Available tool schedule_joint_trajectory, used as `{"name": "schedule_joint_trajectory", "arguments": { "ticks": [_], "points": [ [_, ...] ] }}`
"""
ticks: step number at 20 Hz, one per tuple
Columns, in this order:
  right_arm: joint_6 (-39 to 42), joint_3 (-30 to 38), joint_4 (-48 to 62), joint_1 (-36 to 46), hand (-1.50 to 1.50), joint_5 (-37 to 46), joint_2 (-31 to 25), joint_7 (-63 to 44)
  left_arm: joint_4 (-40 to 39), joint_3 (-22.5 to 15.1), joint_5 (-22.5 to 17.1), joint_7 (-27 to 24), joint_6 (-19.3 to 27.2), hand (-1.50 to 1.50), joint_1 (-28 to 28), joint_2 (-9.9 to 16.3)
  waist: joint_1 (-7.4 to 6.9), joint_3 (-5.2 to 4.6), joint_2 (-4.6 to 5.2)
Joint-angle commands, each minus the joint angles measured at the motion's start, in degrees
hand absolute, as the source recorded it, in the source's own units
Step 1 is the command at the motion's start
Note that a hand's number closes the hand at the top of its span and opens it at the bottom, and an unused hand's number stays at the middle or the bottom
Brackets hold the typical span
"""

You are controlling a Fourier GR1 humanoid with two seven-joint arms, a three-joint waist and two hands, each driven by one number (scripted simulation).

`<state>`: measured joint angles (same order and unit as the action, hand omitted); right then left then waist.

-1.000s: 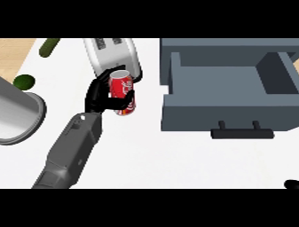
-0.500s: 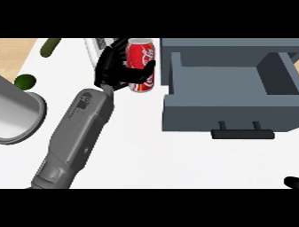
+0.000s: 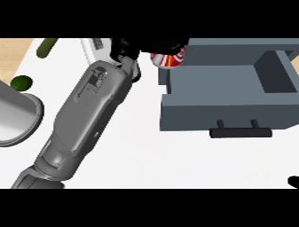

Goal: Pick up the can, place it into the drawer and close the drawer

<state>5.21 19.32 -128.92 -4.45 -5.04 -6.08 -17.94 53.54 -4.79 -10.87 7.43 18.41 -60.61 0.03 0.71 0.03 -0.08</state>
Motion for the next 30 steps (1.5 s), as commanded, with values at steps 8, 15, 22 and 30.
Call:
{"name": "schedule_joint_trajectory", "arguments": {
  "ticks": [8, 15, 22, 30],
  "points": [
    [-1.56, -1.75, -0.89, 4.12, -1.5, 0.52, -0.61, -3.78, -14.04, -3.16, -4.42, 4.94, 6.77, 1.5, -19.26, -0.03, 1.57, 0.01, 0.48],
    [-1.36, -2.65, -2.25, 2.76, -1.5, 0.84, 0.5, -2.82, -24.44, -5.72, -8.25, 3.25, 8.03, 1.5, -26.31, -0.03, 3.33, 0.08, 0.87],
    [-1.33, -1.04, 0.63, 5.91, -1.5, -0.1, -1.37, -2.22, -30.35, -8.53, -11.09, 1.84, 8.89, 1.5, -30.59, -0.03, 3.4, 0.11, 1.02],
    [-0.39, -1.35, 3.77, 8.41, -1.5, -0.64, -2.97, -2.75, -33.18, -12.45, -14.45, -2.69, 15.58, -1.5, -29.25, -0.03, 4.94, 0.19, 1.6]
  ]
}}
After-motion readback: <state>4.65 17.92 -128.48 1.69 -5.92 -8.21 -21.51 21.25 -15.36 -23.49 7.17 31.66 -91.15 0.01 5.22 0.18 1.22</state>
